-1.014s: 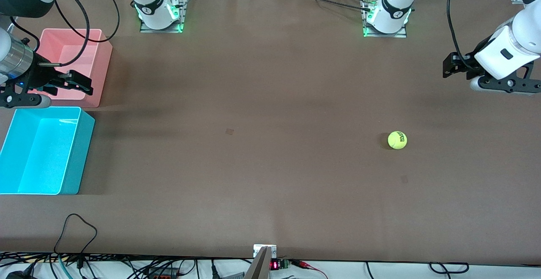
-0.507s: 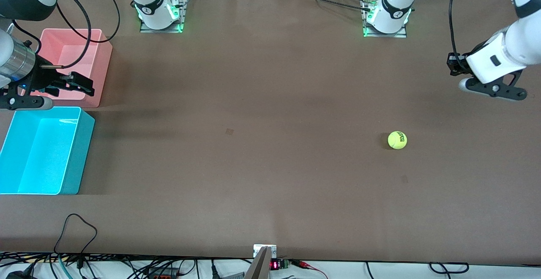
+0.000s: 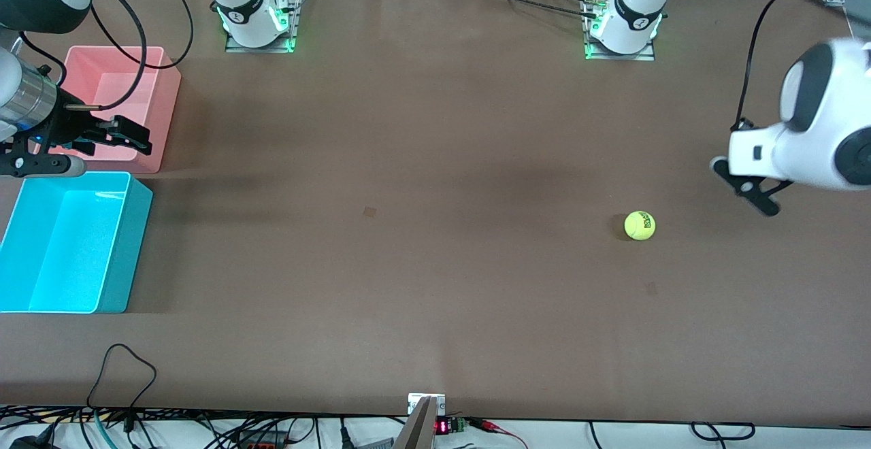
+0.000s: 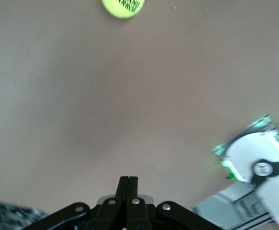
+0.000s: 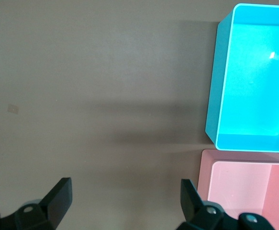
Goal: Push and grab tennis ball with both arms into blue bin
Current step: 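Lower the closed left gripper beside the yellow tennis ball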
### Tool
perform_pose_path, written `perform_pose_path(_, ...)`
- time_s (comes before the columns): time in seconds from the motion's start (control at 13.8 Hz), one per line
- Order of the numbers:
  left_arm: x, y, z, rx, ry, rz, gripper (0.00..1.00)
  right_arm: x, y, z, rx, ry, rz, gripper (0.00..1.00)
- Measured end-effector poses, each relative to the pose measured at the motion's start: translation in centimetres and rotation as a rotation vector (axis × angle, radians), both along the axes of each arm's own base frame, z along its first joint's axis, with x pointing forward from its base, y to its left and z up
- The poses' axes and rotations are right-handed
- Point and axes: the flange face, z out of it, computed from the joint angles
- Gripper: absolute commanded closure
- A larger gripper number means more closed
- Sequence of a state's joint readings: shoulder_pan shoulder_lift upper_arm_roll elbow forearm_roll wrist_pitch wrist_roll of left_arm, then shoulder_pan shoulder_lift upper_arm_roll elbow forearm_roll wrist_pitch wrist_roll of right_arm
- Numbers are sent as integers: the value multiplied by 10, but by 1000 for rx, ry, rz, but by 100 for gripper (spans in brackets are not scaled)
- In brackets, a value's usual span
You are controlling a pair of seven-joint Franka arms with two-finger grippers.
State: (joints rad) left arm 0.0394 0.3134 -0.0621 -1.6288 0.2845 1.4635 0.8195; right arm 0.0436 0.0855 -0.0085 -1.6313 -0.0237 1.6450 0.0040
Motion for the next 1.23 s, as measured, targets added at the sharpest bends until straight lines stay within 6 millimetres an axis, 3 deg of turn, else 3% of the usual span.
perform_pose_path(0.36, 41, 8, -91, -208, -39, -463, 100, 0, 0, 1, 0, -1, 0, 0)
perform_pose_path(0.72, 20, -8, -167, -256, -174, -593, 100, 3, 0, -5, -1, 9, 0, 0)
perform_pose_path(0.87, 10, -4, -185, -266, -212, -601, 100, 4, 0, -8, -1, 14, 0, 0)
perform_pose_path(1.09, 3, 5, -196, -272, -220, -593, 100, 4, 0, -10, -1, 17, -1, 0)
perform_pose_path(1.23, 4, -6, -199, -284, -235, -616, 100, 4, -1, -10, -1, 18, -2, 0)
